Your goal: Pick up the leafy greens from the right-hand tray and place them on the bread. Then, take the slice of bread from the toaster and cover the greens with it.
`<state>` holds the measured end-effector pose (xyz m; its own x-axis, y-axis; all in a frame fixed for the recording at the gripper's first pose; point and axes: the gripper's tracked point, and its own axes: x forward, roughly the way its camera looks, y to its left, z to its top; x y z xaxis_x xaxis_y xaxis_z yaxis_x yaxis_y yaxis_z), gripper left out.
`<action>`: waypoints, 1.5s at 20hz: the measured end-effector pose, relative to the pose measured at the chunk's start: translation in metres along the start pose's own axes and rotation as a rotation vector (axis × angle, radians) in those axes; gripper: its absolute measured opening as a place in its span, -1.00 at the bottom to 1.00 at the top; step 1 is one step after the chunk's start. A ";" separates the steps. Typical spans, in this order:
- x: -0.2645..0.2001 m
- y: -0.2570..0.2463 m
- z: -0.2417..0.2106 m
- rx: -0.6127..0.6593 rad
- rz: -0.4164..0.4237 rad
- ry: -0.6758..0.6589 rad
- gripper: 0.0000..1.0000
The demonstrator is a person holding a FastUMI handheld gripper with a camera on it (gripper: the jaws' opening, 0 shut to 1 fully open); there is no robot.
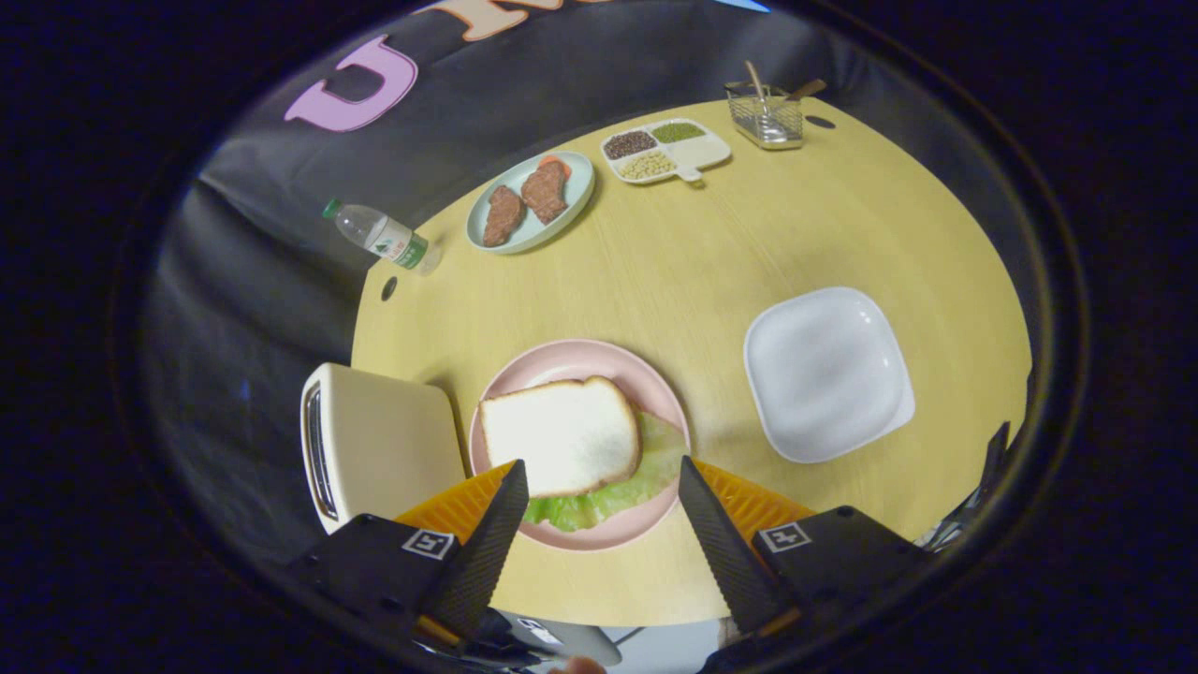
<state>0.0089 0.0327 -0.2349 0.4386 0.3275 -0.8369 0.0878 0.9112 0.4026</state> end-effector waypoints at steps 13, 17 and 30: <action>-0.084 0.033 0.103 -0.418 -0.120 -0.605 1.00; -0.138 0.051 0.142 -0.437 -0.107 -0.899 1.00; -0.226 0.060 0.151 -0.406 -0.136 -1.240 1.00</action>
<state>0.0502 -0.0244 0.0342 0.9924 -0.0207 0.1211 0.0183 0.9996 0.0209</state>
